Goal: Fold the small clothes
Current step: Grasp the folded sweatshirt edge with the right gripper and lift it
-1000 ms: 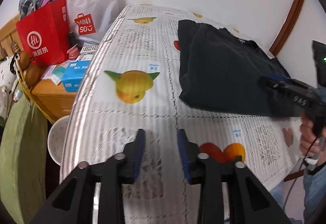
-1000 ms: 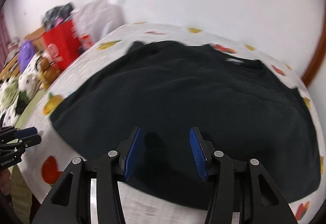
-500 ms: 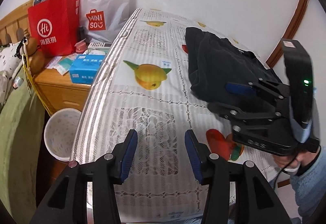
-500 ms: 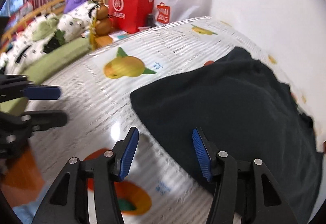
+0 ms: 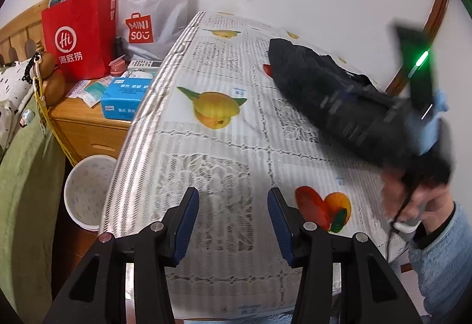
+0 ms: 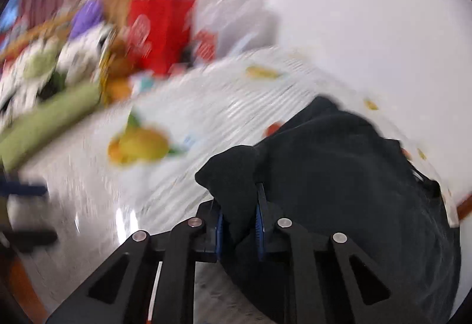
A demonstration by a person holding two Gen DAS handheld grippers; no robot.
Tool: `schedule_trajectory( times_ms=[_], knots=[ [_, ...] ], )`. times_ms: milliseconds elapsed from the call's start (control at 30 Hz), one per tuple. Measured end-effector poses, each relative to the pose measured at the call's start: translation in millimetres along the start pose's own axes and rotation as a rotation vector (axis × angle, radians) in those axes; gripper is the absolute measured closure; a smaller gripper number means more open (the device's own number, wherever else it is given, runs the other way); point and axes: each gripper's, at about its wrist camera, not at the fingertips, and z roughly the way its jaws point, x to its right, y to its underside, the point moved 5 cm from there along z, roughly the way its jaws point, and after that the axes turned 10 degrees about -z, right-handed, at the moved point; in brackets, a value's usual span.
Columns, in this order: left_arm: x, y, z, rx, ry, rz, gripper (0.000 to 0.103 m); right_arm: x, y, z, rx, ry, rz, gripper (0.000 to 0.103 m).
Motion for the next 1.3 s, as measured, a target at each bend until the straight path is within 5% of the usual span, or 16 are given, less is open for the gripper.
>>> schedule_trajectory(
  times_ms=[133, 233, 533, 767, 900, 1033, 1167, 1300],
  knots=[
    [22, -1, 8, -0.009, 0.002, 0.039, 0.057, 63, -4, -40, 0.081, -0.032, 0.187, 0.089],
    [50, -6, 16, -0.002, 0.019, 0.085, 0.057, 111, 10, -68, 0.131, 0.023, 0.261, 0.089],
    [160, -8, 41, -0.030, 0.161, 0.244, 0.053, 214, 101, -105, 0.148, 0.128, 0.506, 0.089],
    [231, 12, 73, -0.112, 0.287, 0.297, 0.050, 238, 179, -92, 0.082, 0.106, 0.671, 0.089],
    [255, 25, 93, -0.141, 0.280, 0.336, 0.049, 240, 205, -88, 0.069, 0.092, 0.697, 0.088],
    [266, 32, 110, -0.143, 0.247, 0.343, 0.049, 243, 215, -87, 0.052, 0.047, 0.711, 0.084],
    [276, 35, 111, -0.129, 0.234, 0.370, 0.049, 248, 214, -84, 0.039, 0.015, 0.715, 0.067],
    [277, 32, 115, -0.118, 0.224, 0.351, 0.048, 252, 205, -66, 0.030, -0.013, 0.691, 0.064]
  ],
)
